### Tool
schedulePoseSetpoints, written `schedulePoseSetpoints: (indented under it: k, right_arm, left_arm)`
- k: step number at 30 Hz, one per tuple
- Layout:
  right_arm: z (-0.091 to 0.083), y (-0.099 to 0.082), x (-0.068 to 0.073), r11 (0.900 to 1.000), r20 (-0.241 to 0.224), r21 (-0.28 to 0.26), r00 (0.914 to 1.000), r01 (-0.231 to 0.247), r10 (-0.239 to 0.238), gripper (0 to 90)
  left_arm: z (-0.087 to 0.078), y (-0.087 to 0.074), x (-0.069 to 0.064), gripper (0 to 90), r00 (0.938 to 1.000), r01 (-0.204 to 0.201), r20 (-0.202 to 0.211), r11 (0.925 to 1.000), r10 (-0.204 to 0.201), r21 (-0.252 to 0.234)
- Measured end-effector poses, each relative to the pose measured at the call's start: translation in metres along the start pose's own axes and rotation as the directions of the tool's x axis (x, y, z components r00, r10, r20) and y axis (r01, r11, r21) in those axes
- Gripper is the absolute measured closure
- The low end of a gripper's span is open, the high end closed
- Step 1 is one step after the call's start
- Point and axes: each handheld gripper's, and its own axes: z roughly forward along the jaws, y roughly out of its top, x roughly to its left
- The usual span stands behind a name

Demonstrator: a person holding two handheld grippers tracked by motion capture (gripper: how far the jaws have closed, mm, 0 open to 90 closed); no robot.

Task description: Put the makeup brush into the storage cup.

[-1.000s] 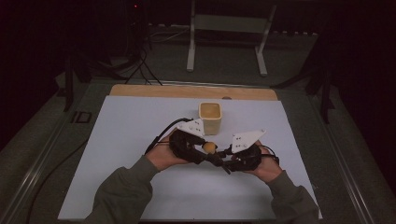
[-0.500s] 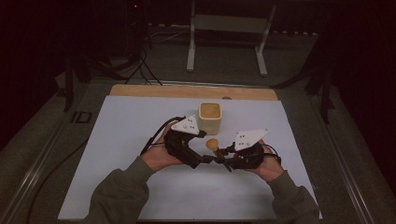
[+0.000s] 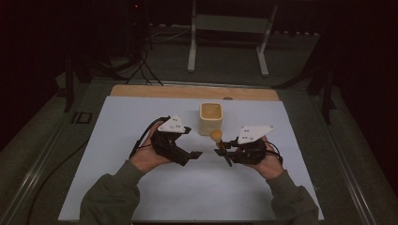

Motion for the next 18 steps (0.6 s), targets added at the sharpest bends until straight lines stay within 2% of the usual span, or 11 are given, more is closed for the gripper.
schedulePoseSetpoints:
  k: [2, 3, 4, 7, 8, 9, 16, 18]
  right_arm:
    - [-0.001, 0.000, -0.001, 0.9999, 0.013, -0.004, 0.9999, -0.009, 0.009, 73.2]
    - [-0.001, 0.000, -0.001, 0.9999, 0.013, -0.004, 0.9999, -0.009, 0.009, 73.2]
    - [-0.001, 0.000, -0.002, 0.9998, 0.024, -0.010, 0.9996, -0.015, 0.015, 73.2]
    - [-0.002, 0.000, -0.007, 0.9984, 0.044, -0.036, 0.9980, -0.043, 0.044, 73.2]
    - [-0.002, 0.000, -0.007, 0.9984, 0.044, -0.036, 0.9980, -0.043, 0.044, 73.2]
    - [-0.002, 0.000, -0.007, 0.9980, 0.051, -0.043, 0.9976, -0.046, 0.048, 73.2]
    - [-0.002, 0.002, -0.012, 0.9945, 0.093, -0.072, 0.9922, -0.076, 0.083, 73.2]
    - [-0.002, 0.003, -0.013, 0.9926, 0.100, -0.084, 0.9904, -0.087, 0.095, 73.2]
  left_arm:
    - [-0.002, -0.002, 0.001, 11.2, 0.9983, 0.012, -0.057, 0.9998, -0.012, 0.013]
    - [-0.002, -0.002, 0.001, 11.2, 0.9983, 0.012, -0.057, 0.9998, -0.012, 0.013]
    - [-0.005, -0.004, 0.003, 11.2, 0.9950, 0.025, -0.097, 0.9996, -0.024, 0.011]
    - [-0.010, -0.008, 0.006, 11.9, 0.9895, 0.043, -0.138, 0.9991, -0.043, -0.002]
    - [-0.010, -0.008, 0.006, 11.9, 0.9895, 0.043, -0.138, 0.9991, -0.043, -0.002]
    - [-0.013, -0.009, 0.006, 11.9, 0.9828, 0.036, -0.181, 0.9993, -0.034, 0.007]
    - [-0.020, -0.018, 0.002, 11.1, 0.9582, 0.033, -0.284, 0.9994, -0.032, 0.001]
    - [-0.023, -0.020, 0.000, 11.1, 0.9483, 0.034, -0.315, 0.9994, -0.034, -0.006]
